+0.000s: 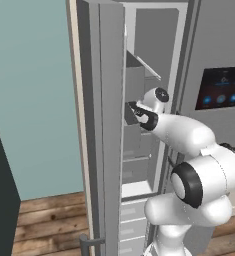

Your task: Take the broccoli and lemon out of the freezer and place them in the tupperware container on the counter. Then put the tupperware containing the vegetables back in the freezer.

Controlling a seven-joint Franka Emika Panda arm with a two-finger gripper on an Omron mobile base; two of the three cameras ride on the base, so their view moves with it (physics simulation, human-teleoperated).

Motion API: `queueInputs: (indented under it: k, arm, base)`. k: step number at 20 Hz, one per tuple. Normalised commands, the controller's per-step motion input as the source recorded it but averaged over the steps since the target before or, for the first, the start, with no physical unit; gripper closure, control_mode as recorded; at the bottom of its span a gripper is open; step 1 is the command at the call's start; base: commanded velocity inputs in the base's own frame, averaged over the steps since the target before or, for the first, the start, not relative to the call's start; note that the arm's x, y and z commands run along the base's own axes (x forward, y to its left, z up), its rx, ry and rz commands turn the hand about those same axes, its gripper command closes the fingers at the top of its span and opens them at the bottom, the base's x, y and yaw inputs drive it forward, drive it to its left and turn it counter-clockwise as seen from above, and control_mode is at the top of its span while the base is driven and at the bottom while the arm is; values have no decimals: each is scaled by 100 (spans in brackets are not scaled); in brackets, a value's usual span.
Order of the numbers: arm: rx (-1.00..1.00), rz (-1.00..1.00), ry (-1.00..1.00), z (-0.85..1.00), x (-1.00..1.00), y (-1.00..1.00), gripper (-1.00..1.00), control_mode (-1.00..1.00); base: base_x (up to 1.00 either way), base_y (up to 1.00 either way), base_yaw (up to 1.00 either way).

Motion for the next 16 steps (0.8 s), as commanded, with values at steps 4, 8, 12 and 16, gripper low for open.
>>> queueInputs:
  k: [4,8,12,16]
  arm:
    - [0,3,0,-15,32,18,-100,-100]
    - [0,4,0,-18,32,17,-100,-100]
    - [0,3,0,-19,36,12,-100,-100]
    - [0,2,0,-23,36,11,-100,-100]
  base:
    - [0,0,0]
    - [0,0,0]
    - [0,0,0]
    - [0,0,0]
